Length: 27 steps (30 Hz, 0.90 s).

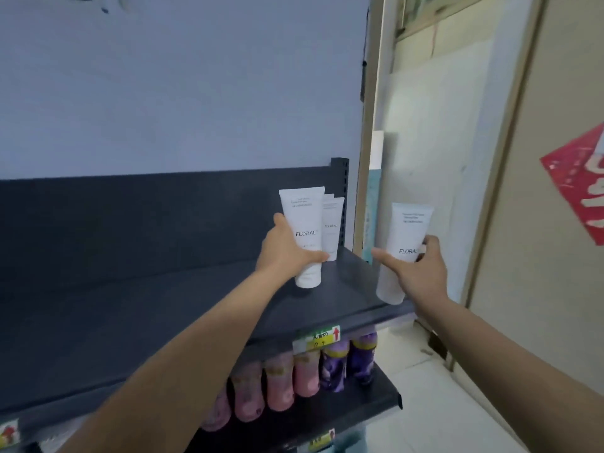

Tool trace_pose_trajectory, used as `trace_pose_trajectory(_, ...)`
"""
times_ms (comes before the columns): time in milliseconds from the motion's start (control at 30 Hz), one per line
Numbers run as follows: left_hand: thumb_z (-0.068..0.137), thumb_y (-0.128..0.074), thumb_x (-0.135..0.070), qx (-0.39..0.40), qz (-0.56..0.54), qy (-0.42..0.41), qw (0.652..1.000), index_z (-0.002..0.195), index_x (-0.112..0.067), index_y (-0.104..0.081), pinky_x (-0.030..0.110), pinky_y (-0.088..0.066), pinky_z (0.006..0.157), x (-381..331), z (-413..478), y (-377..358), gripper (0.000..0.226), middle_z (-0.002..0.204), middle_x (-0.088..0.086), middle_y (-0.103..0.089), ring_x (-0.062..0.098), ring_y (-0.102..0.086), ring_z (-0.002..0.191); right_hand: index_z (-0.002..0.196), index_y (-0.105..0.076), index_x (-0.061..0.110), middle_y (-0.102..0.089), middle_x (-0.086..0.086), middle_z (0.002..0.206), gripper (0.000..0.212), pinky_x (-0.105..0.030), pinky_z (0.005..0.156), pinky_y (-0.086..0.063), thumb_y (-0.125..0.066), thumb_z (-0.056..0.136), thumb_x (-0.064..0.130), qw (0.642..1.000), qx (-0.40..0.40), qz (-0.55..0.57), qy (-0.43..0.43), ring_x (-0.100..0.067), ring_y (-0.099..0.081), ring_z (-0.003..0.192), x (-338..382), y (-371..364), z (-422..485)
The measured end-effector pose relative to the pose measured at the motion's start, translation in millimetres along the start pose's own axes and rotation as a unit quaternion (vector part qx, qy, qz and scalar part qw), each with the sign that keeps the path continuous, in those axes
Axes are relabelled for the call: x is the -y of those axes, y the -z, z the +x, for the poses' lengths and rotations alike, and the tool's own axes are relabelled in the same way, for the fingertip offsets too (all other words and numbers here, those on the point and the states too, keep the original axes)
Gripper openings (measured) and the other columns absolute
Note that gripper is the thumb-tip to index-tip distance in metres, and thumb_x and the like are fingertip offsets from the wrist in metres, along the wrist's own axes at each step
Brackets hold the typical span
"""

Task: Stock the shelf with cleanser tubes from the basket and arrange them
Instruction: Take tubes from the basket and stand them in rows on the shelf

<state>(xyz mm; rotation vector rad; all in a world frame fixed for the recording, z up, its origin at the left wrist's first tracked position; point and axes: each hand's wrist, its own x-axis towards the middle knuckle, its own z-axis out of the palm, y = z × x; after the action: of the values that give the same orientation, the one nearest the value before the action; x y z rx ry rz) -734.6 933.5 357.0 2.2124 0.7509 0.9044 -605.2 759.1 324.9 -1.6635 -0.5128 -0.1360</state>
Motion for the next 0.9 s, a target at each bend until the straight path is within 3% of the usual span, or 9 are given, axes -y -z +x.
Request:
trace_pose_trajectory(100,0.056,-0.089,-0.039,0.019,0.009,0.007,1.0,0.105,-0.016,-0.032,0.035,-0.05,0.065,7.6,38.0,-42.3,0.079,0.105,0.0,-0.058,0.02,-0.058,0.091,0.107,-0.043,0.019,-0.056,0.009,0.093,0.072,-0.037,0.075,-0.05,-0.09,0.057,0.038,1.0,-0.01,-0.015,-0.012,-0.02,-0.058,0.091,-16.2,-1.8,30.0)
trace_pose_trajectory(167,0.059,-0.088,-0.037,0.028,0.006,0.01,1.0,0.105,-0.016,-0.031,0.033,-0.046,0.065,12.6,62.8,-72.3,0.077,0.107,0.001,-0.057,0.02,-0.056,0.09,0.105,-0.044,0.02,-0.059,0.009,0.094,0.075,-0.04,0.077,-0.054,-0.092,0.051,0.041,0.999,-0.019,-0.012,-0.025,-0.02,-0.061,0.092,-27.8,-7.1,55.6)
trace_pose_trajectory(333,0.064,-0.087,-0.036,0.029,0.024,0.016,0.999,0.114,-0.014,-0.029,0.039,-0.052,0.075,18.4,95.7,-125.6,0.08,0.118,0.005,-0.056,0.028,-0.059,0.104,0.103,-0.045,0.018,-0.062,0.008,0.094,0.071,-0.04,0.079,-0.054,-0.092,0.053,0.037,0.999,0.0,-0.031,-0.02,-0.019,-0.062,0.091,-47.6,-24.8,93.5)
trace_pose_trajectory(467,0.062,-0.086,-0.045,0.02,0.036,0.024,0.999,0.132,-0.012,-0.024,0.041,-0.053,0.08,21.2,103.5,-147.5,0.1,0.125,0.007,-0.054,0.029,-0.058,0.109,0.11,-0.044,0.021,-0.06,0.008,0.106,0.078,-0.032,0.076,-0.051,-0.091,0.051,0.042,0.997,0.061,-0.05,-0.002,-0.014,-0.059,0.096,-61.3,-36.2,105.6)
trace_pose_trajectory(667,0.052,-0.089,-0.046,0.005,0.033,0.076,0.997,0.11,-0.018,-0.031,0.046,-0.056,0.075,10.4,100.1,-153.9,0.087,0.111,0.002,-0.056,0.024,-0.06,0.099,0.115,-0.043,0.022,-0.058,0.008,0.107,0.083,-0.036,0.081,-0.052,-0.092,0.052,0.042,0.989,0.141,-0.043,0.013,-0.016,-0.057,0.101,-73.5,-42.7,116.6)
trace_pose_trajectory(767,0.045,-0.092,-0.046,0.004,0.045,0.108,0.993,0.102,-0.021,-0.032,0.032,-0.052,0.069,9.3,84.2,-146.4,0.086,0.102,-0.008,-0.055,0.014,-0.058,0.093,0.116,-0.042,0.019,-0.057,0.008,0.106,0.083,-0.023,0.071,-0.045,-0.093,0.051,0.033,0.984,0.176,-0.023,0.034,-0.014,-0.056,0.099,-72.3,-49.6,120.8)
trace_pose_trajectory(900,0.051,-0.094,-0.037,-0.027,0.107,0.145,0.983,0.13,-0.017,-0.031,0.031,-0.047,0.088,13.7,53.0,-130.1,0.102,0.131,0.001,-0.049,0.021,-0.05,0.119,0.1,-0.035,0.015,-0.049,0.006,0.087,0.069,-0.024,0.067,-0.034,-0.088,0.06,0.033,0.974,0.216,-0.036,0.056,-0.021,-0.051,0.088,-73.0,-68.7,121.4)
